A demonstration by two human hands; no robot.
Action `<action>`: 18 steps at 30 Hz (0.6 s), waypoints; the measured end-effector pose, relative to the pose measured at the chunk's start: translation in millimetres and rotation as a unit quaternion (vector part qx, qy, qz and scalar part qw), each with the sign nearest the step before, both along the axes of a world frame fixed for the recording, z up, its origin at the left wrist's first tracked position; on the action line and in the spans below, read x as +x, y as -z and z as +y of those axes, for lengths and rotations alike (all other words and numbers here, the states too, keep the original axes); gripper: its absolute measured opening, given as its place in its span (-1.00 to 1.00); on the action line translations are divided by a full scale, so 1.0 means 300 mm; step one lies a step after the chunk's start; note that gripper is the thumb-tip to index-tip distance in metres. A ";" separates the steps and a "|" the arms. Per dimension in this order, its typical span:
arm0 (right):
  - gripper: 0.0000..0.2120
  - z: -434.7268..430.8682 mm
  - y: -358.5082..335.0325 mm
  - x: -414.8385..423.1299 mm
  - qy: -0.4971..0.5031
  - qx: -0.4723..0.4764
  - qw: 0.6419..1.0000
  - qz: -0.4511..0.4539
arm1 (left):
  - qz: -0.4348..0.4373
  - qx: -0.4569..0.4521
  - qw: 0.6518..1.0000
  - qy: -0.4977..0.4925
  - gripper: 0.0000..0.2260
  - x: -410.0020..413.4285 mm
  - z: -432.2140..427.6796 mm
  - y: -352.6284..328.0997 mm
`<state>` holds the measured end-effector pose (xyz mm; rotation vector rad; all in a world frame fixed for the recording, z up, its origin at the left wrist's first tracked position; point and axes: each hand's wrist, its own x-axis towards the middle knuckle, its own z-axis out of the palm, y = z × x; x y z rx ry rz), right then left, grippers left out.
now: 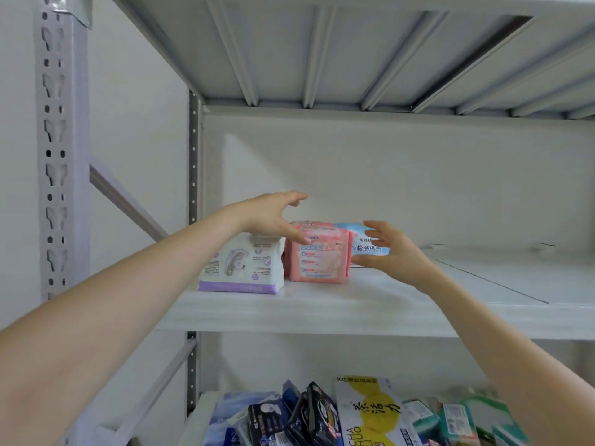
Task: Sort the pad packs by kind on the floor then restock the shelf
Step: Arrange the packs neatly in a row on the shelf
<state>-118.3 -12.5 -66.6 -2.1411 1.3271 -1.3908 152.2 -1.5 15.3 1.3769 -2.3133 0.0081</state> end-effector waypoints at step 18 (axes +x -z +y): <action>-0.39 -0.202 -0.018 0.007 -0.095 0.064 0.993 0.029 | -0.118 0.111 0.983 -0.081 -0.50 -0.100 -0.174 -0.026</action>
